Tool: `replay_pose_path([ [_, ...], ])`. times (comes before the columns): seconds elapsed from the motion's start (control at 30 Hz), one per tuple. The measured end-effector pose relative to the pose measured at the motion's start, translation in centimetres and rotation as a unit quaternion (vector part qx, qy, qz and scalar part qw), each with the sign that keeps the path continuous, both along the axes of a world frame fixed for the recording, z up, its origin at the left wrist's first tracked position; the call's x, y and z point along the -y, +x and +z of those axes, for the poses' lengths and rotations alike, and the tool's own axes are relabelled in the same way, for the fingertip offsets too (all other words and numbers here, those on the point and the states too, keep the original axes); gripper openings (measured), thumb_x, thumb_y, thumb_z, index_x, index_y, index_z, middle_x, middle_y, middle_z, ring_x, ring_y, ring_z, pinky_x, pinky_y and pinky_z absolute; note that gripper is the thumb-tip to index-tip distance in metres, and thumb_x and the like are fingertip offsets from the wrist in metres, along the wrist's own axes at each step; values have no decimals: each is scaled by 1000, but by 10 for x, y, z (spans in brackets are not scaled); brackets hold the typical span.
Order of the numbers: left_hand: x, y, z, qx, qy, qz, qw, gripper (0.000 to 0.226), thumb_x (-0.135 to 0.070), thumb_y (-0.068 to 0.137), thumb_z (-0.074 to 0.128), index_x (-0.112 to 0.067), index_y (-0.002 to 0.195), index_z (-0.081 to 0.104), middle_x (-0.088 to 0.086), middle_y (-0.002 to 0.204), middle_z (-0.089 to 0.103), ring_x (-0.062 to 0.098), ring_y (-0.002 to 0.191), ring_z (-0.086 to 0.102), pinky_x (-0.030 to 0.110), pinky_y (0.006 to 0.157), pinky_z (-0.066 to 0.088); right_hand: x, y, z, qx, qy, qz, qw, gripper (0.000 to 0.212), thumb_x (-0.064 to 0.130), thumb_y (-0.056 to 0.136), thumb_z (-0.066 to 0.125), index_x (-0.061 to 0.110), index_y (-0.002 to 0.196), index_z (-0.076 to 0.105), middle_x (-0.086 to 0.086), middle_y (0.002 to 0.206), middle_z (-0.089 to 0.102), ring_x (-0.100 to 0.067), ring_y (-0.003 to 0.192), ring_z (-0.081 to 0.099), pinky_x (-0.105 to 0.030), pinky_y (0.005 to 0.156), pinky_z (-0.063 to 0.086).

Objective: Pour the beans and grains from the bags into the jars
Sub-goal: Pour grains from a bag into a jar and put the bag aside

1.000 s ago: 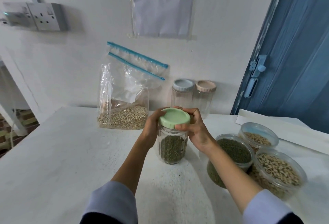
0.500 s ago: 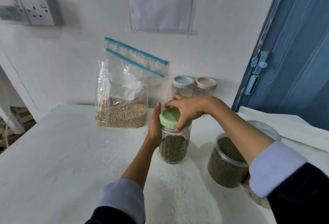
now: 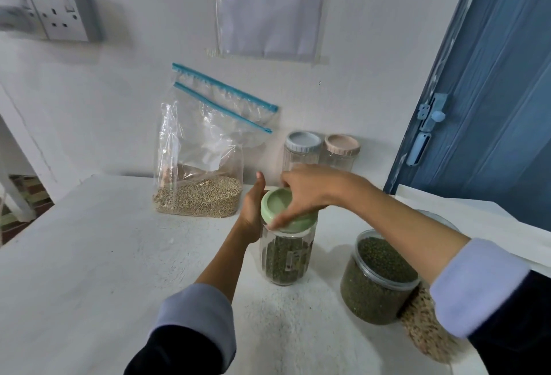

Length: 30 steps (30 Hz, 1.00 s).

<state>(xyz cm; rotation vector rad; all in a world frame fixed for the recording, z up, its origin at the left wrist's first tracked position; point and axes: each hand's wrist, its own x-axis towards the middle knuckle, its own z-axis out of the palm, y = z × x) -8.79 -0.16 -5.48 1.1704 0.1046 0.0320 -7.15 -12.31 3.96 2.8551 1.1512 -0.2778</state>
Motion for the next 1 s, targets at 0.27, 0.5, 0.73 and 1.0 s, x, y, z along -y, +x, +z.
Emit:
replay_pose_path([
  [0.27,9,-3,1,1,-3,-5,1000,50,-33,104,20,-5,99,60,13,82,72,15,68,68,20,60,56,14,9,9,4,84,74,994,51,62,84,53,26,119,59,2,118,57,-16,111,52,-33,91,42],
  [0.5,3,-4,-2,-18,-21,-15,1000,68,-45,101,18,-3,84,69,12,71,72,20,67,71,25,63,57,15,9,-12,131,79,-31,988,62,72,86,33,15,89,58,-3,89,61,-22,85,59,-33,66,42],
  [0.73,9,-5,-1,3,-75,-17,997,55,-40,103,20,-2,94,58,10,69,71,16,70,70,25,63,56,16,-2,-43,3,133,71,989,77,69,80,51,35,146,29,6,145,33,-14,130,28,-37,103,36],
  [1.0,14,-6,-9,40,-110,12,993,57,-36,103,16,-1,85,57,7,65,69,13,66,68,20,60,54,1,-16,-70,189,200,3,962,79,68,71,15,28,131,49,-2,119,50,-23,108,41,-35,75,29],
])
